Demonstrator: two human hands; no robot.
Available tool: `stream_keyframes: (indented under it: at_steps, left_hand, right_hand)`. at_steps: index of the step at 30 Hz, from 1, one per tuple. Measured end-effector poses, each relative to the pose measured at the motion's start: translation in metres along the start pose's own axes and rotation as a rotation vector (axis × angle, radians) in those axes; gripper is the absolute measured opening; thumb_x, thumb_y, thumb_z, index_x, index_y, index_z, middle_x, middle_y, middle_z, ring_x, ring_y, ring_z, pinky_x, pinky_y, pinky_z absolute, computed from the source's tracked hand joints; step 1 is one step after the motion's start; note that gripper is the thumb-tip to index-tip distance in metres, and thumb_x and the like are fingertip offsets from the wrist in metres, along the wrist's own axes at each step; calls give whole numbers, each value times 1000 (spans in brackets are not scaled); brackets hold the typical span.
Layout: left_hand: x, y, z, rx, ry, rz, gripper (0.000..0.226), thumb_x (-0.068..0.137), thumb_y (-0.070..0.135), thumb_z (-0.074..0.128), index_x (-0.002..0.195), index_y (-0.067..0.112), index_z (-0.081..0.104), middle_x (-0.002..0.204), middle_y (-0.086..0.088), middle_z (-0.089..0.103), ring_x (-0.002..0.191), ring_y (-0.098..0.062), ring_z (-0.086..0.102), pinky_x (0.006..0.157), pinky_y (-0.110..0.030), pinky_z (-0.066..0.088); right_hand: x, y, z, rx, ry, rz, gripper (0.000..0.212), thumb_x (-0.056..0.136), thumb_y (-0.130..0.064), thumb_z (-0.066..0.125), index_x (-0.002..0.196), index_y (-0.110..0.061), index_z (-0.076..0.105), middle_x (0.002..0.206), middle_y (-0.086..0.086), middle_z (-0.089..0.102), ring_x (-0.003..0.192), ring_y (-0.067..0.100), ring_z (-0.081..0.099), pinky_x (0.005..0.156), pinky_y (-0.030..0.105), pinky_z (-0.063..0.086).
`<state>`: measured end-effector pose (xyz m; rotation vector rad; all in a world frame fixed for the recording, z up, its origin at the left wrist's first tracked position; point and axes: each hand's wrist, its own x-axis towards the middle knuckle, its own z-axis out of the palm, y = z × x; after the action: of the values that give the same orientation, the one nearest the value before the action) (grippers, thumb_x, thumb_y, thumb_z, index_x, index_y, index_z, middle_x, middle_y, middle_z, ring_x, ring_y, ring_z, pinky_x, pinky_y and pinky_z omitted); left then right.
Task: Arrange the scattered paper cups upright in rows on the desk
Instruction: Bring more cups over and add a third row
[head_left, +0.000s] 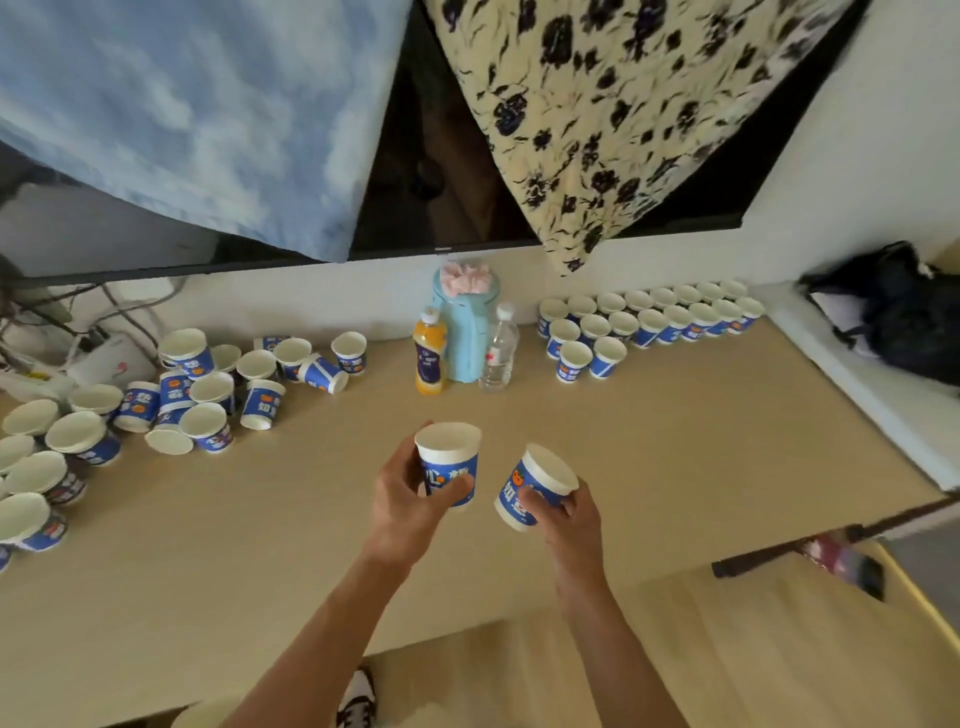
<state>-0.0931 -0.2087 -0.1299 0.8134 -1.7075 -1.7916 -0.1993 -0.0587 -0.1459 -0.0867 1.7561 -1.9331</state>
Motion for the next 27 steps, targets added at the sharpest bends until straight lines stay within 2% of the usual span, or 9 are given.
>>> stream_keyframes:
  at_steps: [3, 6, 12, 14, 16, 19, 23, 27]
  left_hand:
    - [-14, 2, 50, 32, -10, 47, 51, 66, 17, 82, 113, 26, 66, 98, 12, 75, 91, -8, 70, 77, -20, 54]
    - [-25, 2, 89, 24, -32, 47, 62, 58, 23, 86, 115, 27, 61, 103, 12, 73, 96, -11, 69, 80, -21, 55]
    - [-20, -1, 151, 80, -58, 73, 67, 55, 25, 86, 116, 31, 60, 107, 13, 70, 98, -8, 68, 81, -20, 54]
    - [-10, -5, 172, 105, -66, 82, 69, 53, 34, 85, 117, 31, 60, 111, 11, 70, 99, -8, 67, 81, -18, 54]
    - [5, -13, 193, 124, -79, 84, 69, 53, 35, 84, 118, 33, 60, 111, 13, 70, 100, -9, 68, 80, -19, 54]
    - [30, -25, 227, 172, -108, 95, 67, 61, 20, 87, 121, 33, 59, 113, 19, 68, 103, -9, 67, 81, -18, 54]
    - [75, -38, 274, 210, -95, 93, 69, 68, 4, 90, 125, 28, 58, 117, 16, 67, 104, -10, 66, 84, -21, 55]
    - [107, -36, 308, 190, -68, 50, 68, 63, 25, 87, 124, 32, 57, 117, 21, 65, 104, -7, 65, 82, -18, 54]
  right_hand:
    - [-1, -10, -46, 37, 67, -50, 56, 70, -12, 86, 119, -19, 62, 114, -1, 73, 99, 8, 72, 73, 18, 55]
    - [-1, -13, -87, 62, 150, -75, 47, 81, 1, 80, 119, -18, 61, 114, 0, 72, 100, 11, 72, 72, 17, 55]
    - [18, -17, -148, 101, 226, -83, 49, 80, 7, 79, 121, -13, 59, 115, 5, 71, 94, 6, 72, 72, 19, 57]
    - [32, -19, -164, 96, 244, -83, 55, 74, 3, 85, 119, -14, 60, 114, 5, 72, 99, 12, 72, 74, 21, 58]
    - [51, -22, -181, 87, 262, -87, 58, 68, -5, 86, 119, -14, 61, 114, 4, 73, 100, 14, 72, 76, 22, 58]
    - [81, -27, -202, 66, 270, -80, 61, 63, -12, 84, 120, -12, 61, 115, 4, 73, 99, 12, 72, 77, 22, 57]
    - [125, -30, -234, -13, 225, -13, 66, 60, -15, 84, 122, -14, 60, 119, 3, 71, 99, 7, 71, 77, 20, 56]
    - [169, -39, -257, -71, 214, 31, 70, 58, -21, 86, 123, -19, 59, 120, -2, 69, 100, 2, 70, 75, 16, 55]
